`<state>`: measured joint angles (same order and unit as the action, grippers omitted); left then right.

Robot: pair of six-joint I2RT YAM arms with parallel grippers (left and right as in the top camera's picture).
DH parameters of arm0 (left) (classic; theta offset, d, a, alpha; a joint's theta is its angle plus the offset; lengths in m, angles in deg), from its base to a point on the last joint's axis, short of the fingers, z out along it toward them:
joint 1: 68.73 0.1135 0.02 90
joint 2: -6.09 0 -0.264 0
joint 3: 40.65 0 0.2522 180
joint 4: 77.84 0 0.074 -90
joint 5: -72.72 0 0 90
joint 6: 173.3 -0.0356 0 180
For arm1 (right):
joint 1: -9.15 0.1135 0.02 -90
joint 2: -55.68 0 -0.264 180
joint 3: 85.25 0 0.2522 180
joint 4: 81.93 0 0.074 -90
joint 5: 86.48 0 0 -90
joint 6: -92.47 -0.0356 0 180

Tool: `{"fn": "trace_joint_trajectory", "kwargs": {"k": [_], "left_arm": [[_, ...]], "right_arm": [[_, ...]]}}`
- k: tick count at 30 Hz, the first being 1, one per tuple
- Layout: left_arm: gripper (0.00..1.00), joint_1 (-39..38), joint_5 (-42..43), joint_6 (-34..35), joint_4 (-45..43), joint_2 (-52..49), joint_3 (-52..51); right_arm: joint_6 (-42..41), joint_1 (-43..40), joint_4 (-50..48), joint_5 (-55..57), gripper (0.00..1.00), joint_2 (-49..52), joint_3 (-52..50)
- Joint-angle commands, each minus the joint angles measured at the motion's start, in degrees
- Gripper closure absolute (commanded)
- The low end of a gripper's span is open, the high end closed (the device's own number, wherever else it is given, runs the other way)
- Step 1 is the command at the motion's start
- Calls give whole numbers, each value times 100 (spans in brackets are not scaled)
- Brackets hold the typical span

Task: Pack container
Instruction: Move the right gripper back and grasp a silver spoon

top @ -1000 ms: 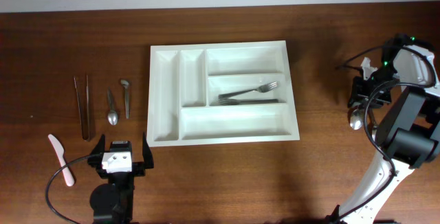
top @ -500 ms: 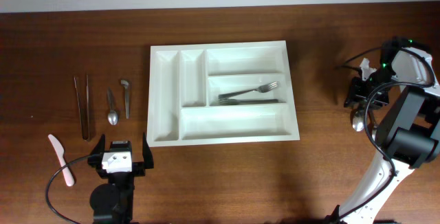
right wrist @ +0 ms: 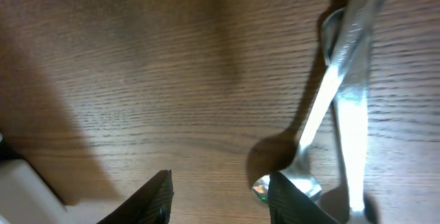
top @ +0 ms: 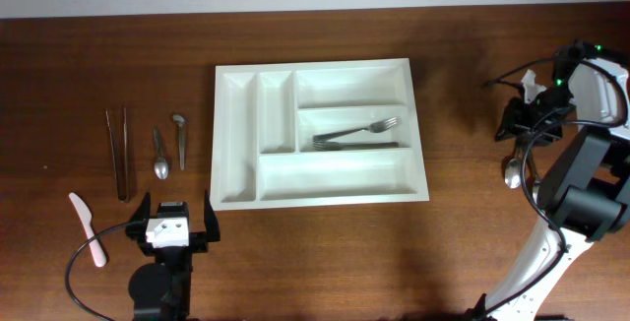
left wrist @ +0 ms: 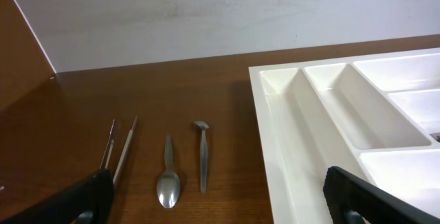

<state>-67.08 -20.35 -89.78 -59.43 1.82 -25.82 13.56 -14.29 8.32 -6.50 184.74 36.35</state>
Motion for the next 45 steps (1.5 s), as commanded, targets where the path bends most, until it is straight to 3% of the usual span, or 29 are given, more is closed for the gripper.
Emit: {"fn": "trace_joint_trajectory", "kwargs": {"k": [1,7,22,45], "left_arm": [[1,28,-20,-94,-17,37,-52],[1,28,-20,-94,-20,37,-52],[1,28,-20,-94,-20,37,-52],[1,28,-20,-94,-20,37,-52]], "right_arm": [[-7,7,42,387,55,-129,103],[-94,4,-66,1058,56,-129,103],[-308,7,-291,1049,56,-118,28],[-308,7,-1185,1025,56,-118,-1064]]}}
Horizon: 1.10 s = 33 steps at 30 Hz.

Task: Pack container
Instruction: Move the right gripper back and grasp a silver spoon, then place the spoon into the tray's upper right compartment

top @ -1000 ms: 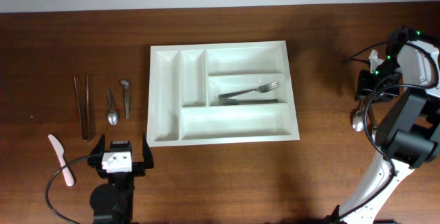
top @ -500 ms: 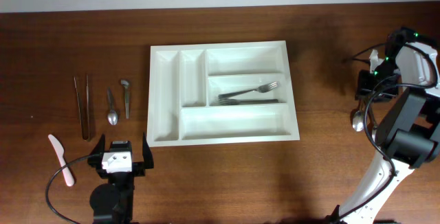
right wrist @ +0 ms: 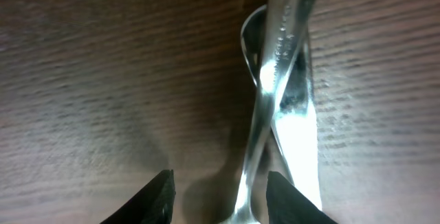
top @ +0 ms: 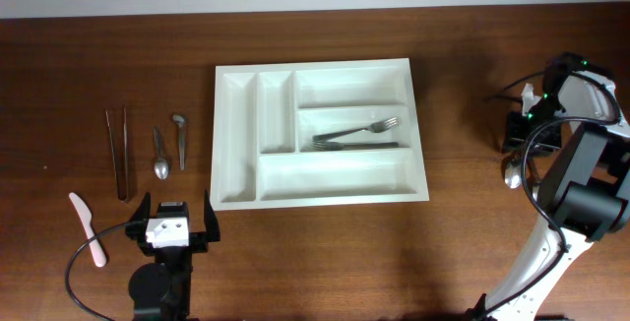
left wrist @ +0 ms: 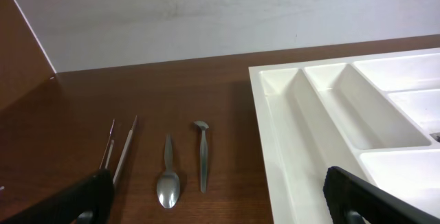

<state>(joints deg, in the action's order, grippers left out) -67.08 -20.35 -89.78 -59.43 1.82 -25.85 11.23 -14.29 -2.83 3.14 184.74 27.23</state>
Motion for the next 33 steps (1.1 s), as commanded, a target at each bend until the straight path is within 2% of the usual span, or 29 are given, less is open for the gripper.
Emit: {"fn": "trace_joint_trajectory", "kwargs": {"k": [1,5,10,13,23,33], "left_arm": [[1,28,-20,-94,-20,37,-50],[1,28,-20,-94,-17,37,-50],[1,28,-20,-94,-17,37,-50],[1,28,-20,-94,-20,37,-50],[1,28,-20,-94,-17,37,-50],[1,28,-20,-94,-20,37,-50]], "right_arm": [[-74,7,-103,61,56,-118,-192],[-72,7,-177,15,71,-118,-243],[-72,7,-179,-48,83,-118,-243],[-70,7,-190,-66,96,-118,-240],[-68,22,-208,-678,96,-146,79],[289,232,87,-1008,96,-238,1502]]}}
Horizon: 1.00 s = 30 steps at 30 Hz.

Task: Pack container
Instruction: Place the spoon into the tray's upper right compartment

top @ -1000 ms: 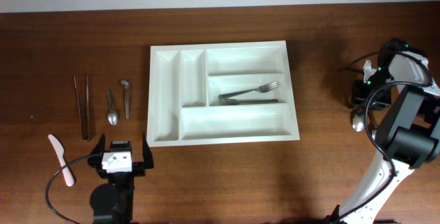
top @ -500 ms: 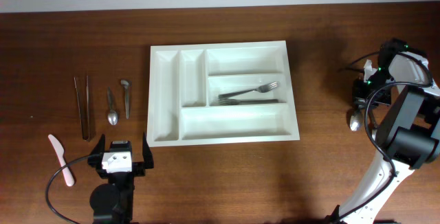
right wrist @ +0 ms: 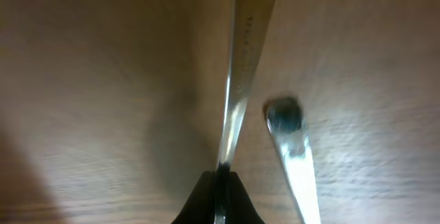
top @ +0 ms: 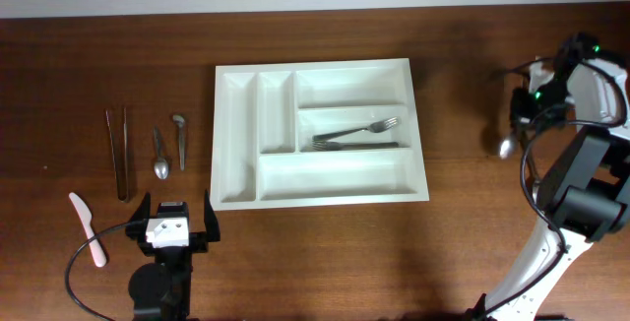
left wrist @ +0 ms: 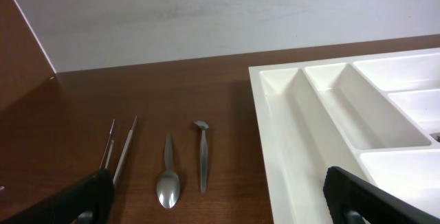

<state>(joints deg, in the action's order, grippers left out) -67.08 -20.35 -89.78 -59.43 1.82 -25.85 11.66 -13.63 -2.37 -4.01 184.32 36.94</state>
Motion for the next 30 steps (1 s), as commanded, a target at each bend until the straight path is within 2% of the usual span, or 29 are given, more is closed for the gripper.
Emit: {"fn": "trace_joint_trajectory", "kwargs": {"k": [1,9,17,23,30], "left_arm": [[1,28,-20,-94,-20,37,-50],[1,28,-20,-94,-20,37,-50],[1,28,-20,-94,-20,37,-50],[1,28,-20,-94,-20,37,-50],[1,28,-20,-94,-17,37,-50]], "right_arm": [[431,234,46,-402,96,-197,723],[2660,1027,48,-1158,96,-197,1825],[4920,2015,-225,-1759,96,-190,1899],[5884,2747,-481,-1950,96,-142,1897],[6111,3230,-614,-1884,96,254,1897]]}}
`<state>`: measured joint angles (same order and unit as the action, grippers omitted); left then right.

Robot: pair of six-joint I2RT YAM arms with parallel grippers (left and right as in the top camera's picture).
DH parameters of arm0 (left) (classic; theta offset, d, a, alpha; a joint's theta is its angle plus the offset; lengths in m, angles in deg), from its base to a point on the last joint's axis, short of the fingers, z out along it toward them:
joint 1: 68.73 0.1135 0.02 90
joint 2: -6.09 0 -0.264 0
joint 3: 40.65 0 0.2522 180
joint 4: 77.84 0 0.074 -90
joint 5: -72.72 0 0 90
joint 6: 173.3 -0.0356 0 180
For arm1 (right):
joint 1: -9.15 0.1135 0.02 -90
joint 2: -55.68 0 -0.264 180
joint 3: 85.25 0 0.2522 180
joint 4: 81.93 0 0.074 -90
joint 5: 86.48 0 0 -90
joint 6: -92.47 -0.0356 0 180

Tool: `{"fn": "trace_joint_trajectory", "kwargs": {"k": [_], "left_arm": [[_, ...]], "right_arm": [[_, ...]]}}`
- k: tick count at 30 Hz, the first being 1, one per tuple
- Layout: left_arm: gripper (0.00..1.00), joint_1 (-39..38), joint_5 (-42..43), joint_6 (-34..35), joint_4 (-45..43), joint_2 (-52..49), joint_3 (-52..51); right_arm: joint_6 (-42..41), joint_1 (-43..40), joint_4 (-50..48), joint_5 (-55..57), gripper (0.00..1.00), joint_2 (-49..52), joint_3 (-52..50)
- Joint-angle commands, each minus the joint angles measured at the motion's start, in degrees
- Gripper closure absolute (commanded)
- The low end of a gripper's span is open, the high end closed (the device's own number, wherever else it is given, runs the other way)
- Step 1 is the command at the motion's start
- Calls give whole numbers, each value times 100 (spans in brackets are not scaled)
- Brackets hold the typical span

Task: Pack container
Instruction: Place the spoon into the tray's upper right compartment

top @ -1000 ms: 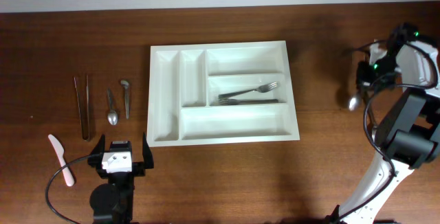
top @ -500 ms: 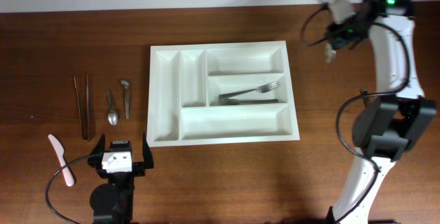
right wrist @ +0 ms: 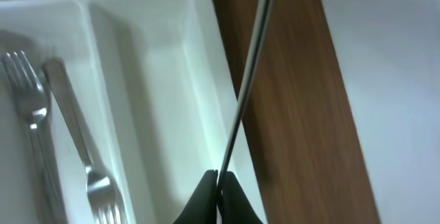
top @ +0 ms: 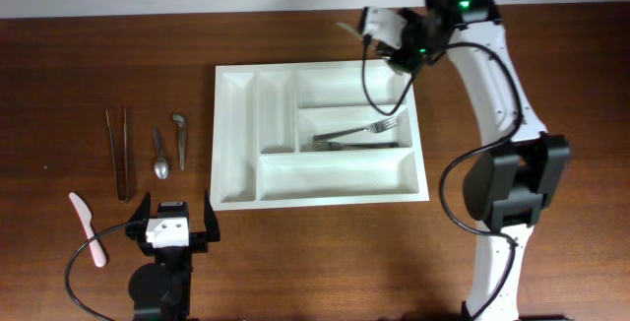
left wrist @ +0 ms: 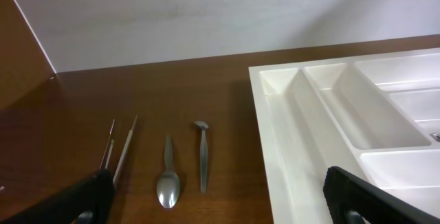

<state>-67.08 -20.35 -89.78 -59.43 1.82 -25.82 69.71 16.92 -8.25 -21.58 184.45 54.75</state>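
Observation:
A white cutlery tray [top: 224,134] lies mid-table, with two forks [top: 359,132] in its middle right compartment. My right gripper [top: 392,50] hangs over the tray's far right corner, shut on a thin metal piece of cutlery [right wrist: 249,66] seen edge-on. In the right wrist view the gripper [right wrist: 220,183] shows above the far compartment, the forks [right wrist: 31,114] to its left. My left gripper [left wrist: 220,210] rests open at the table's front left with nothing between its fingers. A spoon [left wrist: 168,183] and a short metal utensil [left wrist: 201,159] lie ahead of it.
Left of the tray lie long metal tongs [top: 118,152], the spoon [top: 160,154] and the short utensil [top: 180,139]. A pink-and-white spatula [top: 87,227] lies at the front left. The right arm [top: 507,178] stretches across the table's right side.
My right gripper, still shut on the metal cutlery, has moved from the table's far right edge to above the tray's far right corner. The left arm has not moved.
My right gripper stood open over two crossed pieces of cutlery at the far right, then lower around one handle. It was then shut on that piece and raised. Now it holds it over the tray. The left gripper stayed open and still.

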Motion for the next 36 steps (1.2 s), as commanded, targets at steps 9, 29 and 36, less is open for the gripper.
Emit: {"fn": "trace_joint_trajectory", "kwargs": {"k": [9,29,36], "left_arm": [[1,28,-20,-94,-20,37,-52],[1,28,-20,-94,-17,37,-52],[1,28,-20,-94,-20,37,-52]], "right_arm": [[304,304,35,-87,96,710,116],[-2356,-57,706,1305,19,295,820],[-3427,-1038,2918,2085,36,-44,1851]]}}
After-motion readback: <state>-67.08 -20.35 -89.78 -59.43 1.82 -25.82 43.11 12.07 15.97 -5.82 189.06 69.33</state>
